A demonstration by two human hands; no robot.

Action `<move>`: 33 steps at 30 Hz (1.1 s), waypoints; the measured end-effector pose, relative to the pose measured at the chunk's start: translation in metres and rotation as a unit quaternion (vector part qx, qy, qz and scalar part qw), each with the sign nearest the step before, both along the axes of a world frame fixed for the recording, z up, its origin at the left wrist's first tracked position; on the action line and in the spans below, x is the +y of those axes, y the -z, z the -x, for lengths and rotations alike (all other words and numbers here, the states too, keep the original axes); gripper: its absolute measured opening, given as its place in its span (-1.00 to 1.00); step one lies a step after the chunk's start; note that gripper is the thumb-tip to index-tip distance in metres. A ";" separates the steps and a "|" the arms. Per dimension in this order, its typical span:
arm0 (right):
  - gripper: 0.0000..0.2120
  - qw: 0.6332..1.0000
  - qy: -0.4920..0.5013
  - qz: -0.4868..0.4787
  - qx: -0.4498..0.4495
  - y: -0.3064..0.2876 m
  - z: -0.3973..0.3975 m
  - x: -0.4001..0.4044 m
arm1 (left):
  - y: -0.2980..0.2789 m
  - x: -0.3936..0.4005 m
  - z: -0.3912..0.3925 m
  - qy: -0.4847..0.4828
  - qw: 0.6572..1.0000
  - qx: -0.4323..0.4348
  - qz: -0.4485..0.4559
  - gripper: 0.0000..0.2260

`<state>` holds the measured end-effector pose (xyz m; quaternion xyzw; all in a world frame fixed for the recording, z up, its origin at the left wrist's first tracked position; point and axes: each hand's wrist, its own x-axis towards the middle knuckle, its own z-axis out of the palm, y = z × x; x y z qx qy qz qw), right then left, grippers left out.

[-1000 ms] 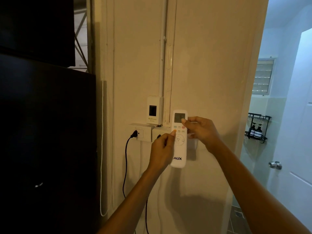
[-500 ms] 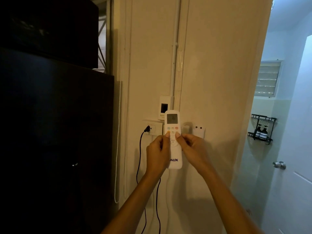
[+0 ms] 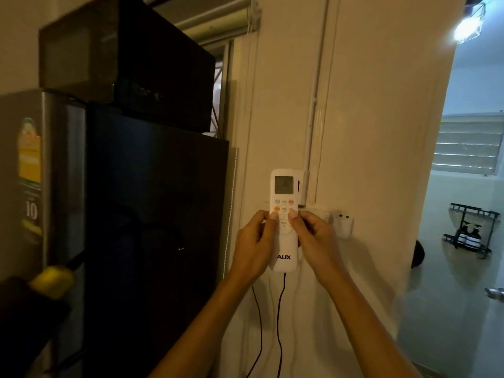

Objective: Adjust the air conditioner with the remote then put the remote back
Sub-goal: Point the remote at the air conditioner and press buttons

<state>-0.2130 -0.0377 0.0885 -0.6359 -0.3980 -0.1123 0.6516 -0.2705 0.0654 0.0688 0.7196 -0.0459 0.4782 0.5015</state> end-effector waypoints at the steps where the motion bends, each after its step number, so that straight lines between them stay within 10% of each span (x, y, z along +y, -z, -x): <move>1: -0.87 1.000 -0.010 -0.004 -0.001 -0.004 0.008 0.001 | -0.005 0.001 0.009 -0.003 1.000 -0.002 -0.005 -0.88; 33: -0.77 0.987 -0.154 -0.037 -0.003 -0.071 0.207 0.069 | -0.078 0.084 0.227 -0.002 0.996 0.000 -0.084 -0.81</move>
